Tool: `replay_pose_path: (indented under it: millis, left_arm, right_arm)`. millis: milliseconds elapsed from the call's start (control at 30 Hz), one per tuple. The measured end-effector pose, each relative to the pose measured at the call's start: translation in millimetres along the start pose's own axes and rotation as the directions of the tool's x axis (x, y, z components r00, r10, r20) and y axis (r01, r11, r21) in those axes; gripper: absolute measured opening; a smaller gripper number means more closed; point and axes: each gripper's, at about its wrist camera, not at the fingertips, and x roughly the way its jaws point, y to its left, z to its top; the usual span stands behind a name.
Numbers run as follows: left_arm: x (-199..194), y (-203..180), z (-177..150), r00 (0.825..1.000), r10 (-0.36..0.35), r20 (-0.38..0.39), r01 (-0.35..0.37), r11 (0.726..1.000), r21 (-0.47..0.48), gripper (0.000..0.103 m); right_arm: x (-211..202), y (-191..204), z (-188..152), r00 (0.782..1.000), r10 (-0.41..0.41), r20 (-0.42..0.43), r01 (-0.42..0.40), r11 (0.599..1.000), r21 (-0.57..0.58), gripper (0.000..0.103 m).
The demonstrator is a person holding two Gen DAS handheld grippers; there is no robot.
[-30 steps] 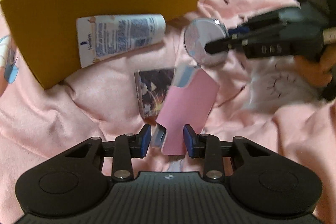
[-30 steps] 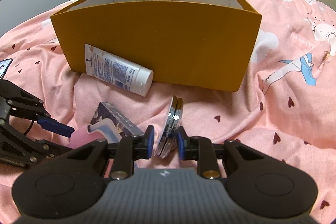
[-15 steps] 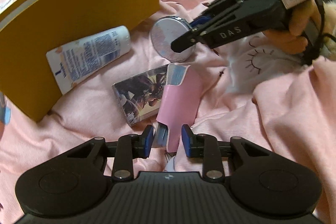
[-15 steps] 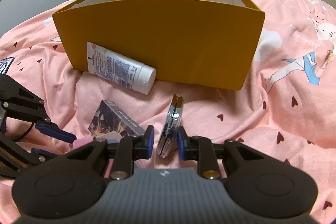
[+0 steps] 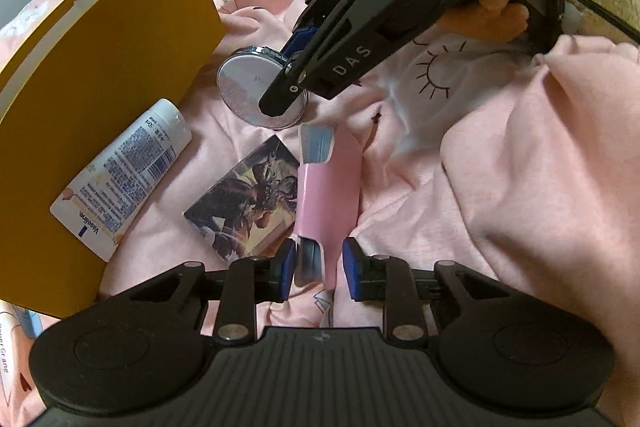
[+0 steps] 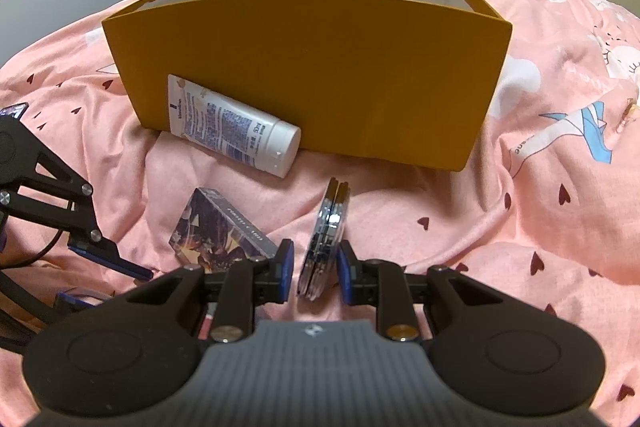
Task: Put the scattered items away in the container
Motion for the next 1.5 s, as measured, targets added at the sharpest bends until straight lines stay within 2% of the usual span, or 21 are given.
replay_pose_path:
  millis: [167, 300, 367, 467, 600, 733, 900, 1133, 1333, 1500]
  left_arm:
    - [3.0, -5.1, 2.0, 1.000, 0.006, -0.011, -0.005, 0.999, 0.050, 0.027]
    - [12.0, -24.8, 11.0, 0.997, 0.063, -0.036, -0.056, 0.982, 0.178, 0.026]
    - [16.4, -29.2, 14.7, 0.996, 0.082, -0.037, -0.074, 0.980, 0.183, 0.023]
    - [22.3, -23.6, 14.3, 0.995, 0.097, -0.024, -0.095, 0.992, 0.078, 0.024]
    - [19.6, -20.2, 3.3, 0.995, 0.102, 0.015, -0.101, 0.994, -0.035, 0.024]
    - [14.3, -11.1, -12.5, 0.995, 0.082, 0.063, -0.069, 0.981, -0.180, 0.023]
    - [3.2, 3.4, -32.6, 0.990, 0.039, 0.137, 0.013, 0.933, -0.360, 0.020]
    - [-28.4, 25.4, -49.6, 0.970, 0.032, 0.239, 0.096, 0.857, -0.506, 0.017]
    - [-59.3, 35.4, -53.7, 0.946, 0.086, 0.313, 0.113, 0.817, -0.566, 0.016]
    - [-72.9, 44.4, -47.7, 0.923, 0.161, 0.348, 0.092, 0.789, -0.608, 0.015]
  right_arm:
    - [0.7, 0.5, 0.2, 1.000, -0.002, -0.004, 0.002, 1.000, -0.003, 0.026]
    - [1.8, 3.0, 0.1, 1.000, -0.002, -0.006, 0.002, 1.000, -0.013, 0.026]
    - [2.0, 3.2, -0.2, 1.000, -0.001, -0.007, 0.001, 1.000, -0.016, 0.026]
    - [1.8, 2.7, -0.4, 1.000, 0.001, -0.006, -0.001, 1.000, -0.012, 0.026]
    - [2.3, 1.8, -0.4, 1.000, -0.002, -0.007, 0.002, 1.000, -0.005, 0.026]
    - [-1.4, 0.0, -0.1, 1.000, -0.020, 0.007, 0.020, 1.000, 0.005, 0.017]
    - [-8.4, -3.1, 1.1, 0.999, -0.022, 0.029, 0.021, 1.000, 0.019, 0.015]
    - [-19.3, -7.0, 5.7, 0.998, -0.027, 0.057, 0.024, 0.999, 0.042, 0.015]
    - [-28.8, -10.6, 8.6, 0.996, -0.036, 0.079, 0.030, 0.997, 0.077, 0.015]
    - [-42.6, -8.9, 13.8, 0.993, -0.034, 0.114, 0.026, 0.997, 0.075, 0.015]
